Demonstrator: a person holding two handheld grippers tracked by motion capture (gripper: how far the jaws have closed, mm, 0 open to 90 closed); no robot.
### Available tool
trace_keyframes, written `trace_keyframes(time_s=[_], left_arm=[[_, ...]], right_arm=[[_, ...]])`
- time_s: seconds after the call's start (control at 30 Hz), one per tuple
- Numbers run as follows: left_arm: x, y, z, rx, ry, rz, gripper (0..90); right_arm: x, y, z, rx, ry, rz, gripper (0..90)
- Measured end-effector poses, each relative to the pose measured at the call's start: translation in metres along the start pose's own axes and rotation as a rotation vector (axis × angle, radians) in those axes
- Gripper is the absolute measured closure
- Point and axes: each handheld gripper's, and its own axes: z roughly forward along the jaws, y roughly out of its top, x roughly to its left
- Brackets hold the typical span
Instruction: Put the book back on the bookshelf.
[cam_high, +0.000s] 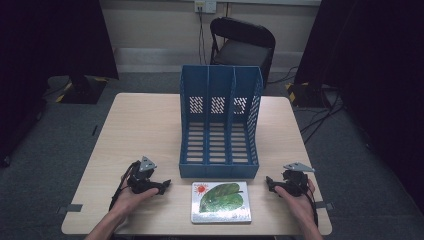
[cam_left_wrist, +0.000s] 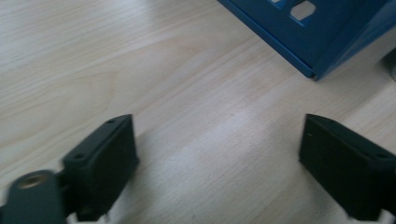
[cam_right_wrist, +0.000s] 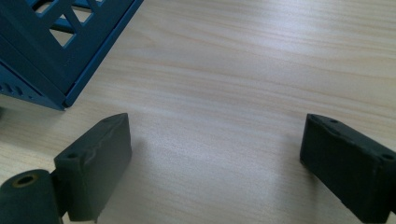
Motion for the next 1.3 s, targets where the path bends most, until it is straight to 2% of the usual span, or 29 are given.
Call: trace_keyframes(time_s=[0.03, 0.07, 0.13, 0.17, 0.2, 0.3, 0.33, 0.37, 0.4, 0.47, 0.57, 0.67, 0.8, 0.9, 0.93, 1.0, 1.07, 1.17, 1.3], left_arm=[[0.000, 0.000, 0.000, 0.000, 0.000, 0.000, 15.7], [0.000, 0.002, -0.002, 0.011, -0.021, -0.033, 15.5], [0.000, 0.002, -0.002, 0.019, -0.028, -0.036, 15.6], [-0.001, 0.003, -0.003, 0.029, -0.024, -0.038, 16.5], [-0.001, 0.003, -0.004, 0.032, -0.028, -0.036, 17.2], [-0.004, 0.005, -0.005, 0.057, -0.042, -0.015, 17.4], [-0.006, 0.007, -0.005, 0.065, -0.063, -0.004, 18.6], [-0.006, 0.007, -0.005, 0.065, -0.063, -0.004, 19.4], [-0.008, 0.007, -0.005, 0.066, -0.086, -0.008, 20.3], [-0.010, 0.009, -0.006, 0.067, -0.100, -0.009, 21.1], [-0.013, 0.010, -0.007, 0.054, -0.114, -0.010, 23.2], [-0.017, 0.014, -0.011, 0.023, -0.144, -0.020, 25.0], [-0.022, 0.016, -0.011, 0.026, -0.159, -0.014, 26.6], [-0.027, 0.018, -0.011, 0.018, -0.177, -0.007, 28.1], [-0.031, 0.020, -0.011, 0.016, -0.193, -0.006, 28.6], [-0.033, 0.020, -0.011, 0.011, -0.197, -0.009, 29.3], [-0.039, 0.022, -0.010, 0.009, -0.223, 0.003, 30.2], [-0.043, 0.023, -0.011, 0.013, -0.236, 0.014, 31.2], [-0.048, 0.024, -0.010, 0.012, -0.241, 0.017, 31.5]], right_arm=[[0.000, 0.000, 0.000, 0.000, 0.000, 0.000, 8.3], [0.000, 0.001, 0.000, 0.008, -0.005, 0.003, 9.0], [0.001, 0.001, 0.000, 0.012, -0.003, 0.008, 10.1], [0.001, 0.002, -0.001, 0.015, -0.003, 0.011, 14.5], [0.000, 0.003, -0.002, 0.016, -0.001, 0.014, 17.1], [0.000, 0.004, -0.003, 0.013, 0.014, 0.020, 17.0], [0.001, 0.005, -0.004, 0.012, 0.024, 0.021, 17.4], [0.001, 0.005, -0.004, 0.012, 0.024, 0.021, 17.4], [0.001, 0.006, -0.006, 0.000, 0.028, 0.022, 17.5], [0.002, 0.008, -0.009, -0.013, 0.031, 0.022, 19.4], [0.004, 0.009, -0.013, -0.024, 0.038, 0.020, 21.9], [0.011, 0.011, -0.022, -0.046, 0.064, 0.012, 28.3], [0.015, 0.013, -0.028, -0.064, 0.071, 0.013, 30.1], [0.018, 0.013, -0.033, -0.061, 0.095, 0.013, 32.3], [0.019, 0.013, -0.035, -0.055, 0.121, 0.010, 33.4], [0.021, 0.012, -0.037, -0.047, 0.127, 0.000, 33.4], [0.022, 0.012, -0.039, -0.046, 0.136, -0.006, 33.4], [0.025, 0.013, -0.042, -0.051, 0.162, -0.001, 33.9], [0.035, 0.014, -0.045, -0.053, 0.205, -0.019, 35.6]])
